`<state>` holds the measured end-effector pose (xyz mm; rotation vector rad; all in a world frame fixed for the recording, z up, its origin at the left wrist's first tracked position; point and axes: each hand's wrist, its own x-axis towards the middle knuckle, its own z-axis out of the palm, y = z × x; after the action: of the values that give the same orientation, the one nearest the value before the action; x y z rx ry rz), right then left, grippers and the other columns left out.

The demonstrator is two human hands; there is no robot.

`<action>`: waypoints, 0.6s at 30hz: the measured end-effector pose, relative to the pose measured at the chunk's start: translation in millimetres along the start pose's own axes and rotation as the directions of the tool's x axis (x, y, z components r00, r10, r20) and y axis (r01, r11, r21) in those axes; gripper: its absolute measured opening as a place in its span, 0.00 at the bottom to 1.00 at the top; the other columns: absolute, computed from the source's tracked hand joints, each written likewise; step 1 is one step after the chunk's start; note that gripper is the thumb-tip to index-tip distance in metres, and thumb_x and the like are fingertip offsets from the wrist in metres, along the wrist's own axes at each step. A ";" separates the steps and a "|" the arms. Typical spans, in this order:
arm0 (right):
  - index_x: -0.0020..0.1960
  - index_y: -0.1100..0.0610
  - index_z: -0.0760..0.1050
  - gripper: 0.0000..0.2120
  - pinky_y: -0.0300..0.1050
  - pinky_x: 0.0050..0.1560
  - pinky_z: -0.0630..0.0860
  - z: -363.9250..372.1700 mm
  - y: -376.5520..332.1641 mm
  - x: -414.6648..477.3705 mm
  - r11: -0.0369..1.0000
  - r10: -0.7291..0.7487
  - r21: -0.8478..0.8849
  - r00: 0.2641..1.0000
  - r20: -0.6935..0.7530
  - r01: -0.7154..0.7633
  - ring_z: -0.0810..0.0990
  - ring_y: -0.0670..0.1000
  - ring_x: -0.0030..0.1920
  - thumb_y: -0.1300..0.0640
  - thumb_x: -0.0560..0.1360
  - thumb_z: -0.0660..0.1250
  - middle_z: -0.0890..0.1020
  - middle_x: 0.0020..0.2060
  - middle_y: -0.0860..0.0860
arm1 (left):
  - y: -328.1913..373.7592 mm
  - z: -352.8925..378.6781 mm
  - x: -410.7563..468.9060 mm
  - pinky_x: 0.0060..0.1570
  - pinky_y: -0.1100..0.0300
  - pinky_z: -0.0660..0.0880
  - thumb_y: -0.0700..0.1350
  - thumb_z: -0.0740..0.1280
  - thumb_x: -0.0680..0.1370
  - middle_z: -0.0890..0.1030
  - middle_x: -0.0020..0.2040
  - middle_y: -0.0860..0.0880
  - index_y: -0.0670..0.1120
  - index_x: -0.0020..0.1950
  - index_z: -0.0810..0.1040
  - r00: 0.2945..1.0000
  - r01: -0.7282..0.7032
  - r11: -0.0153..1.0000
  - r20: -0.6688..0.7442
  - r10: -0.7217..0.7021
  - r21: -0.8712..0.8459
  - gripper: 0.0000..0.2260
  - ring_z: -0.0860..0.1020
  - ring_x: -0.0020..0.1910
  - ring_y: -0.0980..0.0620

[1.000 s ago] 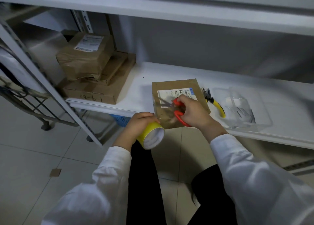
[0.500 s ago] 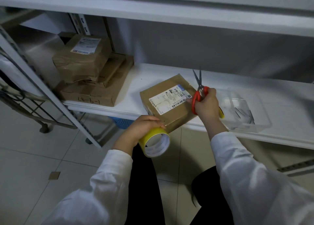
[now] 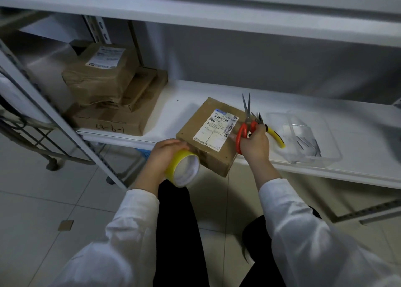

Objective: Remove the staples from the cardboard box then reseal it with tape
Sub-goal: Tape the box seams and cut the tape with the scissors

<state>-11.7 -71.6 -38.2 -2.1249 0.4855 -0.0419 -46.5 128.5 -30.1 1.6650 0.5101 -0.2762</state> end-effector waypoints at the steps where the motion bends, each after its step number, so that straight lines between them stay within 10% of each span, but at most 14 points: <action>1: 0.66 0.61 0.63 0.31 0.46 0.53 0.70 -0.9 0.2 0.8 1.000 -0.013 0.012 1.000 0.015 0.013 0.76 0.59 0.60 0.51 0.71 0.73 0.77 0.60 0.57 | 1.1 -2.4 0.5 0.57 0.53 0.72 0.46 0.69 0.75 0.78 0.44 0.46 0.48 0.39 0.78 0.999 0.007 1.000 -0.037 -0.007 0.014 0.05 0.75 0.48 0.47; 9: 0.68 0.56 0.63 0.30 0.50 0.59 0.72 -4.3 -1.9 10.4 0.992 -0.065 0.114 0.986 0.155 0.047 0.74 0.56 0.63 0.55 0.71 0.72 0.74 0.63 0.53 | -10.6 5.5 -6.6 0.64 0.48 0.72 0.42 0.70 0.74 0.82 0.43 0.48 0.49 0.38 0.78 0.999 -0.036 0.999 -0.023 0.036 -0.029 0.05 0.79 0.52 0.44; 12: 0.67 0.59 0.64 0.28 0.50 0.57 0.73 -5.9 -8.4 13.0 0.998 -0.051 -0.046 0.998 0.039 0.053 0.75 0.59 0.61 0.52 0.73 0.70 0.76 0.62 0.55 | -12.2 11.5 -8.4 0.59 0.52 0.74 0.41 0.69 0.74 0.82 0.27 0.57 0.48 0.38 0.78 0.999 -0.040 0.992 -0.008 0.039 -0.117 0.06 0.78 0.44 0.49; 18: 0.59 0.60 0.68 0.29 0.51 0.53 0.78 3.5 -27.8 -0.5 0.963 -0.223 -0.182 0.967 -0.123 0.199 0.78 0.57 0.55 0.45 0.68 0.74 0.79 0.53 0.56 | -8.4 29.7 -16.1 0.43 0.67 0.75 0.37 0.67 0.75 0.81 0.26 0.58 0.47 0.36 0.78 0.995 -0.054 0.979 0.066 0.069 -0.197 0.09 0.77 0.38 0.55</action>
<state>-2.4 -54.9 -17.7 -2.3443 0.3521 -0.2853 -61.4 97.4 -34.8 1.4714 0.4169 -0.2323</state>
